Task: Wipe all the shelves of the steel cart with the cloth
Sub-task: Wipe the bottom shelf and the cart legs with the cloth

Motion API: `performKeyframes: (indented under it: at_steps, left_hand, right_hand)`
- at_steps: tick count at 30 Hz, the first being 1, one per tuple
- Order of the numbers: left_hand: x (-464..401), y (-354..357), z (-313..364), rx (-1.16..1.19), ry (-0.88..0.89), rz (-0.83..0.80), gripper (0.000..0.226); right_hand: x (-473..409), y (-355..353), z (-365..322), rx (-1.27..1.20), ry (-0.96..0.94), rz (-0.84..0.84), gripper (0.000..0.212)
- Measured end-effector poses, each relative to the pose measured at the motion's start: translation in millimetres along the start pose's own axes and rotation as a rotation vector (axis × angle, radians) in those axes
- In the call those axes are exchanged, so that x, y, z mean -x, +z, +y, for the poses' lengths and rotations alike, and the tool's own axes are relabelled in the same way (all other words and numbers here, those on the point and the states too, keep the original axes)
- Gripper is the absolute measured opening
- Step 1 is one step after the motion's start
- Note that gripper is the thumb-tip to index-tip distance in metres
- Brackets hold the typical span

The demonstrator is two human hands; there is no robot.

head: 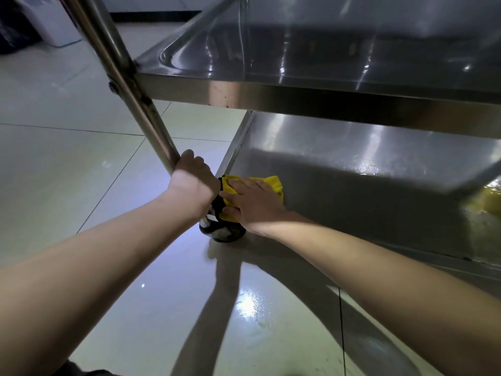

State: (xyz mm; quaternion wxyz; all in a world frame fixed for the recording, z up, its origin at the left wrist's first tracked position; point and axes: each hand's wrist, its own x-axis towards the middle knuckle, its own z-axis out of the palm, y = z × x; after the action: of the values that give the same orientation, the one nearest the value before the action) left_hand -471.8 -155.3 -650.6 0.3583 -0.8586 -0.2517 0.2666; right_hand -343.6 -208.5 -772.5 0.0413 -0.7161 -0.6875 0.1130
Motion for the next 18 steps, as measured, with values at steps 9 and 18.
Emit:
performKeyframes:
  at_steps: [9,18]
  left_hand:
    - [-5,4,-1,0.042,-0.048,-0.035,0.022]
    - [-4,5,-4,0.046,-0.05,-0.03,0.027]
  right_hand:
    - [34,1,23,0.005,-0.02,0.045,0.05]
    - [131,-10,92,-0.013,0.113,-0.042,0.079]
